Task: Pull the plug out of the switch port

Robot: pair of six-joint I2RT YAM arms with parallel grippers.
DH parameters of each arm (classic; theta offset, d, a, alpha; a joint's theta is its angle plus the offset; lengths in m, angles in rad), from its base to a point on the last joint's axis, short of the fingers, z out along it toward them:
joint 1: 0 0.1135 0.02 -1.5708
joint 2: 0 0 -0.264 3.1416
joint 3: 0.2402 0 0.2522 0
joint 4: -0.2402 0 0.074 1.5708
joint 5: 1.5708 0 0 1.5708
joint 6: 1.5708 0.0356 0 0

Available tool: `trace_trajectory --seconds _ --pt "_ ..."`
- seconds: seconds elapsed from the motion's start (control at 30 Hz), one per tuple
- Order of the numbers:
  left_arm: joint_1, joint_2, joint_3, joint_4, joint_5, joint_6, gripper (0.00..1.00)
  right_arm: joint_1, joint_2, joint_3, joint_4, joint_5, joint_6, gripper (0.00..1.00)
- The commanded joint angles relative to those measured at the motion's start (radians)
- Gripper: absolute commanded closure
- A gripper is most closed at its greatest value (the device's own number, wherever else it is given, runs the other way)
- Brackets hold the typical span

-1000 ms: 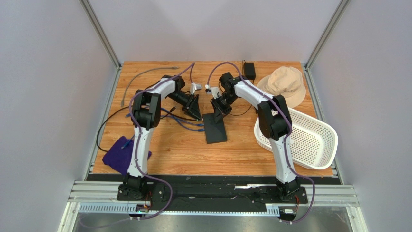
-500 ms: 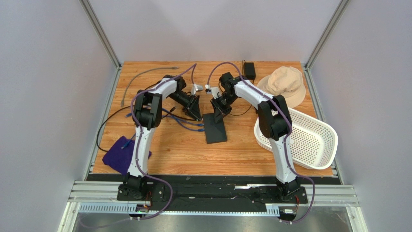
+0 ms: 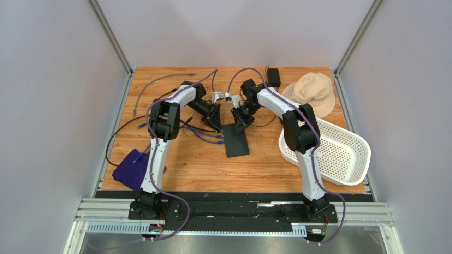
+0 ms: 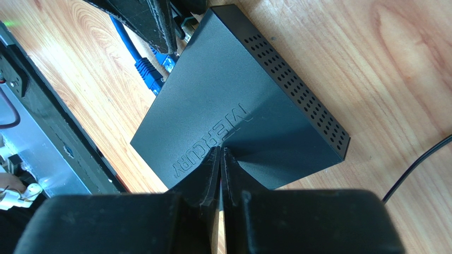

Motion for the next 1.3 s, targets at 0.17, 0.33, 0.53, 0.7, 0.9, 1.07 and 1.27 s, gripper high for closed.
trace_trajectory --seconds 0.17,0.33,0.53,0.7,0.9,1.07,1.27 --pt "-0.023 0.023 0.041 -0.022 0.014 0.040 0.62 -0.002 0.082 -0.018 0.002 0.122 -0.035 0.94" --pt "-0.026 0.024 0.047 -0.028 0.011 0.043 0.75 -0.002 0.084 -0.015 0.002 0.122 -0.032 0.95" --pt "-0.037 0.018 0.051 -0.027 -0.029 0.014 1.00 -0.002 0.085 -0.016 0.003 0.124 -0.031 0.95" --pt "-0.034 0.024 0.064 -0.076 -0.030 0.034 1.00 -0.002 0.076 -0.024 0.002 0.125 -0.031 0.95" --pt "-0.018 0.057 0.104 -0.175 0.011 0.101 1.00 -0.002 0.073 -0.027 0.002 0.131 -0.032 0.95" --pt "-0.007 0.054 0.104 -0.244 0.051 0.164 1.00 -0.002 0.070 -0.030 0.002 0.136 -0.034 0.95" --pt "0.015 0.064 0.100 -0.287 0.075 0.195 1.00 -0.002 0.067 -0.032 0.003 0.137 -0.035 0.95"
